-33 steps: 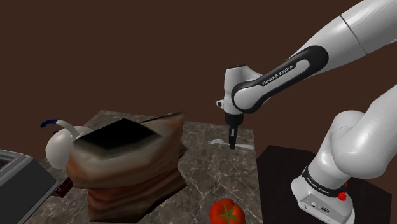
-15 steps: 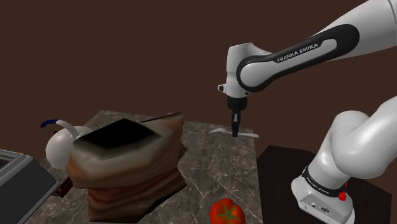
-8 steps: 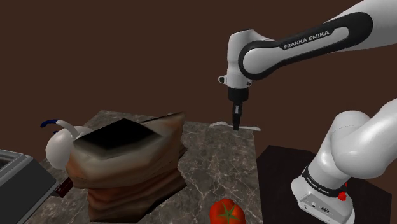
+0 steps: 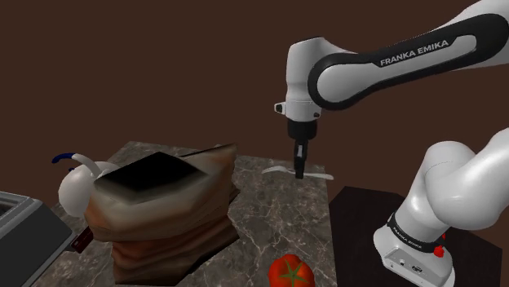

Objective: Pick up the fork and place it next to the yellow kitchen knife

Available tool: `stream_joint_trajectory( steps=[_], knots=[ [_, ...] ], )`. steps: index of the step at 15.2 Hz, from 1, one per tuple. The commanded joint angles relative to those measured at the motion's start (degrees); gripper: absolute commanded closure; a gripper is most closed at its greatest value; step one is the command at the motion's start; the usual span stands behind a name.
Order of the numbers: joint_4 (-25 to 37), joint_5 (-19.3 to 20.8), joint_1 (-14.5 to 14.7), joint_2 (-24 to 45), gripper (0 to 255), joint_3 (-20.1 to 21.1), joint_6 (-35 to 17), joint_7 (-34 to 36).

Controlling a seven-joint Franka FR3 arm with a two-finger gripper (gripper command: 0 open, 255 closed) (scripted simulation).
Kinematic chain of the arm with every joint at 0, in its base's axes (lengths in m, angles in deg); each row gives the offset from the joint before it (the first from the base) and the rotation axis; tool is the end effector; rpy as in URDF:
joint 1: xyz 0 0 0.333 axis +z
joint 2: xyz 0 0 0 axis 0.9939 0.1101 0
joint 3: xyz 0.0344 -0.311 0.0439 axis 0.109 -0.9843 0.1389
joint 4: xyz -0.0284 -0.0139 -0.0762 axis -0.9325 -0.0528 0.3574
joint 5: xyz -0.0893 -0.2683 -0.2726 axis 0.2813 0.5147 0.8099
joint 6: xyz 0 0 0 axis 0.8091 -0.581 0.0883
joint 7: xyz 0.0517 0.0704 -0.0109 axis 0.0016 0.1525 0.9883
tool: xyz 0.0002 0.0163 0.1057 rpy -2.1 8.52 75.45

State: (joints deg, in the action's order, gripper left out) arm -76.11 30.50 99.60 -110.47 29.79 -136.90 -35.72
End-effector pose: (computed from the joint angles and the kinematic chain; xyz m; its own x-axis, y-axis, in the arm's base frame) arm 0.3348 0.1754 0.4346 0.8447 0.5259 -0.0993 0.5002 -0.8418 -0.2028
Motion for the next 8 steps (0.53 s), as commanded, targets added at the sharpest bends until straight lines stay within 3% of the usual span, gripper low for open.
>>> stream_joint_trajectory(
  steps=[1, 8],
  knots=[
    [-0.38, -1.75, 1.63, -0.67, 255, 2.22, -0.36, 2.85],
    [1.45, -6.83, 6.59, 0.95, 255, 10.11, -2.76, 12.51]
  ],
)
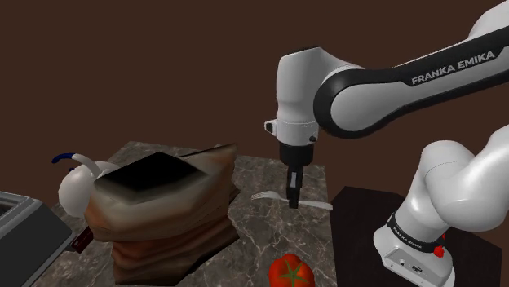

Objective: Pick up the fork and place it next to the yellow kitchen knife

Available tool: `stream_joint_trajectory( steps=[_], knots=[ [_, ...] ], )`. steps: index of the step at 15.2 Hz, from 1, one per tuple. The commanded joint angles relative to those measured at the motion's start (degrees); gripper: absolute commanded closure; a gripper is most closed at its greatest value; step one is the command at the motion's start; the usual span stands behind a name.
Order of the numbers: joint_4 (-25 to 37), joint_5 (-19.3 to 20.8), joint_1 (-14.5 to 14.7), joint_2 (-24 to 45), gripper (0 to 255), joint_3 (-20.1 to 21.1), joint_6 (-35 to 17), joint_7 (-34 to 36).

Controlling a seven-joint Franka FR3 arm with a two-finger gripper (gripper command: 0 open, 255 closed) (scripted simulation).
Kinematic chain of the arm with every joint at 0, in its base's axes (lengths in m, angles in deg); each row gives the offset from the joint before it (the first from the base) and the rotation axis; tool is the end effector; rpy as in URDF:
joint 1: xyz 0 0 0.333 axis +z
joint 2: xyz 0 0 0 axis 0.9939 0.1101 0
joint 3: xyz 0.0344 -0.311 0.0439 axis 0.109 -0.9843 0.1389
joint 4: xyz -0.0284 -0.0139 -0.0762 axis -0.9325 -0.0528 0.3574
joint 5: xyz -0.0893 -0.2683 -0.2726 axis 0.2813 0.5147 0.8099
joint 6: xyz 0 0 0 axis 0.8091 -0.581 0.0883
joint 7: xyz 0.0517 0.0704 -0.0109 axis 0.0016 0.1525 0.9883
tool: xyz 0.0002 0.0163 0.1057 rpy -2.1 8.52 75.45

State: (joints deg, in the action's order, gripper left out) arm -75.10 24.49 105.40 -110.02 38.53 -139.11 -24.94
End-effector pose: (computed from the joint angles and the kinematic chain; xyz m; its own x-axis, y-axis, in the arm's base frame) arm 0.2853 0.2669 0.4360 0.8447 0.5261 -0.0991 0.5005 -0.8417 -0.2026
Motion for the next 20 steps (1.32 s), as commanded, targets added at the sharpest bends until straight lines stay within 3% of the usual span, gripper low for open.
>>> stream_joint_trajectory(
  steps=[1, 9, 15, 20],
  knots=[
    [0.97, -1.39, 1.4, 1.03, 255, 2.52, -0.97, 3.13],
    [7.48, -3.66, 5.03, 7.81, 255, 11.87, -4.81, 14.84],
    [15.59, -0.97, 6.56, 16.69, 255, 19.64, -8.23, 25.83],
    [13.25, -0.68, 6.66, 18.64, 255, 20.35, -12.34, 25.59]
  ],
)
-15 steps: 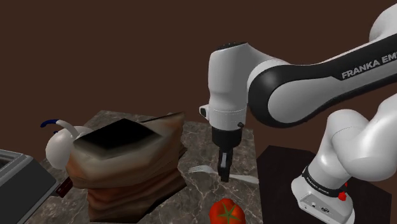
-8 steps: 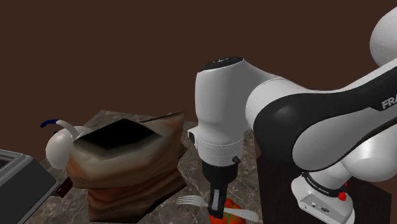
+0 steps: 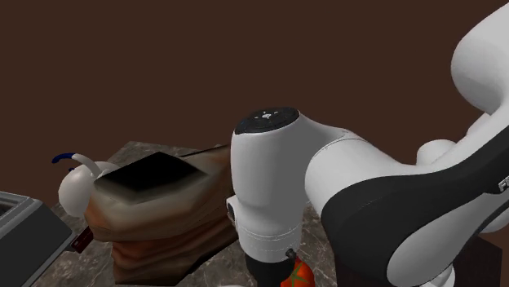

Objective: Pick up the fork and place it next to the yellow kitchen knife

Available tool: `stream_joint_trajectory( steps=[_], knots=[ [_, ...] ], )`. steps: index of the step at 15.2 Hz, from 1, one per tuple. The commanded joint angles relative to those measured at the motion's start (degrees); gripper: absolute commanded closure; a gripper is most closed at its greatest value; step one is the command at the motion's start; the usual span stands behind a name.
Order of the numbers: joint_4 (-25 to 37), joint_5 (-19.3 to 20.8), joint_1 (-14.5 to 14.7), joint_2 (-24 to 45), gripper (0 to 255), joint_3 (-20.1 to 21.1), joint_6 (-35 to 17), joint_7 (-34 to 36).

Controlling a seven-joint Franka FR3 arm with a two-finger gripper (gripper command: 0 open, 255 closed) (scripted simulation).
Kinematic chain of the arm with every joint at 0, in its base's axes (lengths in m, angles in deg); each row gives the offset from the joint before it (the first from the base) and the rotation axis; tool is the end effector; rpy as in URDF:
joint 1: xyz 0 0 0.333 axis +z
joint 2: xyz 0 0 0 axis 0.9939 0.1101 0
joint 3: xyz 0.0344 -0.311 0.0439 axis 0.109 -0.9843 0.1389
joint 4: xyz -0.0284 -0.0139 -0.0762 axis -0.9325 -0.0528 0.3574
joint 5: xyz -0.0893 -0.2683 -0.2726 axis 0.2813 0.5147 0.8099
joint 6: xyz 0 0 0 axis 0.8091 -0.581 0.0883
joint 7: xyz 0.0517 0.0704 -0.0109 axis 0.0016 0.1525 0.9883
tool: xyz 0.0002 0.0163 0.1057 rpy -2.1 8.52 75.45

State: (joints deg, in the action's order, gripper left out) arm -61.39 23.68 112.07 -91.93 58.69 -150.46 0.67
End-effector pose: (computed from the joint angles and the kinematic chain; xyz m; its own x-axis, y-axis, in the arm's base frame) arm 0.1826 0.4627 0.4160 0.8452 0.5250 -0.0997 0.4993 -0.8423 -0.2029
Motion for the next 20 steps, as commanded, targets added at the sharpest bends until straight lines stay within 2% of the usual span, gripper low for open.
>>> stream_joint_trajectory(
  steps=[1, 17, 20],
  knots=[
    [-0.89, 0.21, 0.0, 0.99, 255, 0.33, -1.83, -0.05],
    [-6.25, 3.67, 0.17, 10.27, 255, 2.08, -15.51, 0.8],
    [-6.25, 3.66, 0.18, 10.26, 255, 2.07, -15.51, 0.8]
  ],
)
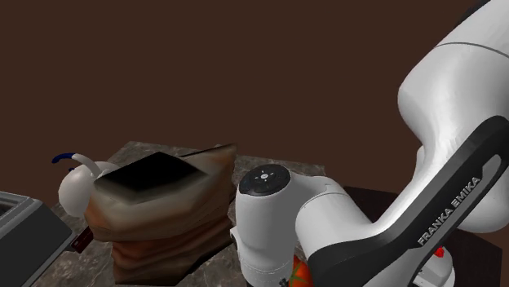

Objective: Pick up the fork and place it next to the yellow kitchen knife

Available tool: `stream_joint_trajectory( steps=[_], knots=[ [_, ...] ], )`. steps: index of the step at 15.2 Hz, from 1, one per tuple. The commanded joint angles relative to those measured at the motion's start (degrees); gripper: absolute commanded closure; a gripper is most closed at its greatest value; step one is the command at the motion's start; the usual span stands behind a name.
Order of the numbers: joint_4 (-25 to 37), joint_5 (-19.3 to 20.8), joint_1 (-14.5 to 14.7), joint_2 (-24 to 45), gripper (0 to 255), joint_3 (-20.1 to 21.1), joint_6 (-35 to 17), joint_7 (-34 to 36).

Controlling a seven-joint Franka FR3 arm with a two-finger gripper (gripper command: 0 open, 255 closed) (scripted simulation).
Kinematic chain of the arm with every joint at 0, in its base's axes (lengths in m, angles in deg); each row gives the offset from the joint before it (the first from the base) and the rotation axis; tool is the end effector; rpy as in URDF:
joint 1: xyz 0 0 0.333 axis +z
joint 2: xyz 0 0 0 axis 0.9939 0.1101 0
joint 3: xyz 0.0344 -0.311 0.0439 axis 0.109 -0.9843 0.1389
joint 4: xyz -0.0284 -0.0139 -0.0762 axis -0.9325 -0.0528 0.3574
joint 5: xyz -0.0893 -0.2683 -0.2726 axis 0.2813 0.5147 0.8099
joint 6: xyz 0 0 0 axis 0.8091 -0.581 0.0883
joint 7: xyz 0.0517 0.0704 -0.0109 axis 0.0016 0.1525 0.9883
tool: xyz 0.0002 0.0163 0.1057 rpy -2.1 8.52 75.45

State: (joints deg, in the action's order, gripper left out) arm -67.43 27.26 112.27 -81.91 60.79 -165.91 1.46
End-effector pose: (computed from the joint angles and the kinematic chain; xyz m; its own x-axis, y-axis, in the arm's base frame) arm 0.1829 0.4643 0.3241 0.8457 0.5254 -0.0935 0.4999 -0.8413 -0.2056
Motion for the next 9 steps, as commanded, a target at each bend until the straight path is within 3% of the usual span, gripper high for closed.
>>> stream_joint_trajectory(
  steps=[1, 4, 5, 9],
  knots=[
    [-0.21, 0.09, -0.02, 0.25, 255, -0.02, -0.05, 0.0],
    [-0.21, 0.09, -0.02, 0.25, 255, -0.02, -0.05, 0.0],
    [-0.28, 0.03, -0.02, 0.18, 0, -0.02, -0.07, -0.05],
    [-0.27, -0.05, -0.09, 0.04, 0, -0.08, 0.11, -0.2]
  ],
)
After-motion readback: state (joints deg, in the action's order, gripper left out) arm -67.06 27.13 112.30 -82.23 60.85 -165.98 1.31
